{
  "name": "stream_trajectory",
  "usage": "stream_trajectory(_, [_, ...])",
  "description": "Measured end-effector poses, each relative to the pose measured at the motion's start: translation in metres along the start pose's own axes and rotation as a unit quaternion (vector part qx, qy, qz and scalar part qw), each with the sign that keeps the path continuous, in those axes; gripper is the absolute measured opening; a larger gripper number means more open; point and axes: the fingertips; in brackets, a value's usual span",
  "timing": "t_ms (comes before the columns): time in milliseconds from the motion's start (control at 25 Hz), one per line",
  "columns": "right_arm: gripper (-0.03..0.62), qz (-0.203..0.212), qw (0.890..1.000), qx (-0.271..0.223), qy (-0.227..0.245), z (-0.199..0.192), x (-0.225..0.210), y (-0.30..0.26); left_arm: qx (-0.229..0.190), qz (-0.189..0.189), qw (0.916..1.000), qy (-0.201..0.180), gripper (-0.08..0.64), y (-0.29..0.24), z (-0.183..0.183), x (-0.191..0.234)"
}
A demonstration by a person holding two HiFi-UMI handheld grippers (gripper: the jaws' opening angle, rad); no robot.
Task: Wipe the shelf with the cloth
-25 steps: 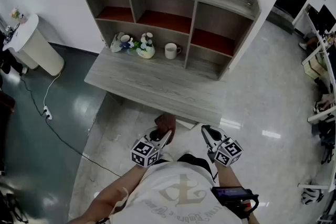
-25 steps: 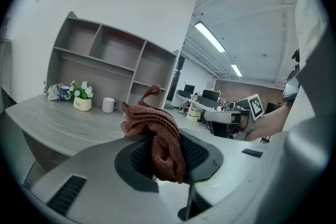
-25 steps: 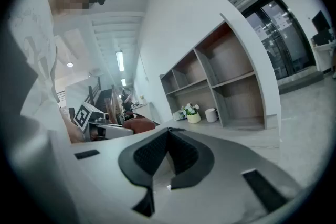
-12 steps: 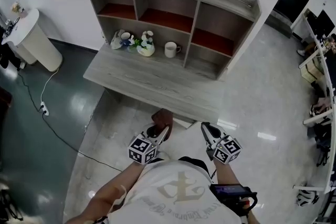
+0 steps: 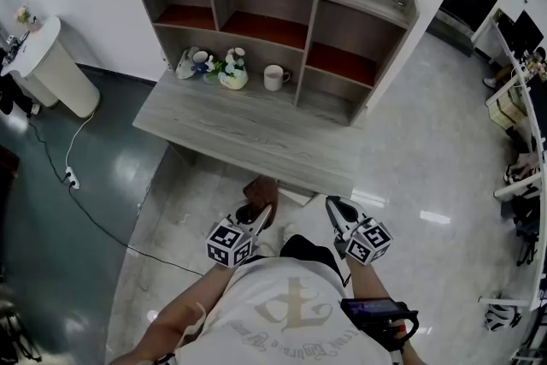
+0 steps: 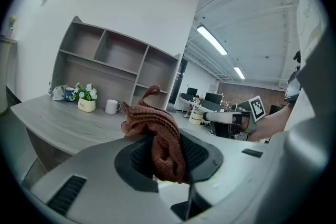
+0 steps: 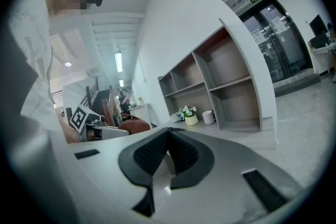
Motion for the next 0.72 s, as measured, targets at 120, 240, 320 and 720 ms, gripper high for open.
stream_trajectory(120, [0.005,-0.004,1.000,-0.002,-0.007,-0.002,-0.005,0.001,0.004,-0.002,1.0000,0.000,0.097,-0.005,0.000,0.001])
stream_trajectory(240, [0.005,-0.007,1.000,-0.003,-0.013,-0.003,-0.013,0.001,0.009,-0.005,0.9999,-0.002,0.097,-0.012,0.001,0.002])
stream_trajectory(320, [0.005,-0.008,1.000,-0.005,-0.015,-0.002,-0.021,-0.005,0.010,-0.006,0.9999,-0.006,0.097,-0.019,0.004,0.006])
stream_trajectory(720, [0.005,0.004,1.000,-0.018,-0.013,0.020,-0.051,-0.048,0.007,-0.004,0.9996,-0.025,0.097,-0.057,0.037,0.041])
Point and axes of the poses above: the fingertips, and each gripper's own axes: y backward along the fingers, x to its left, z out of its top, and after that the axes turned 11 degrees about -z, right-handed
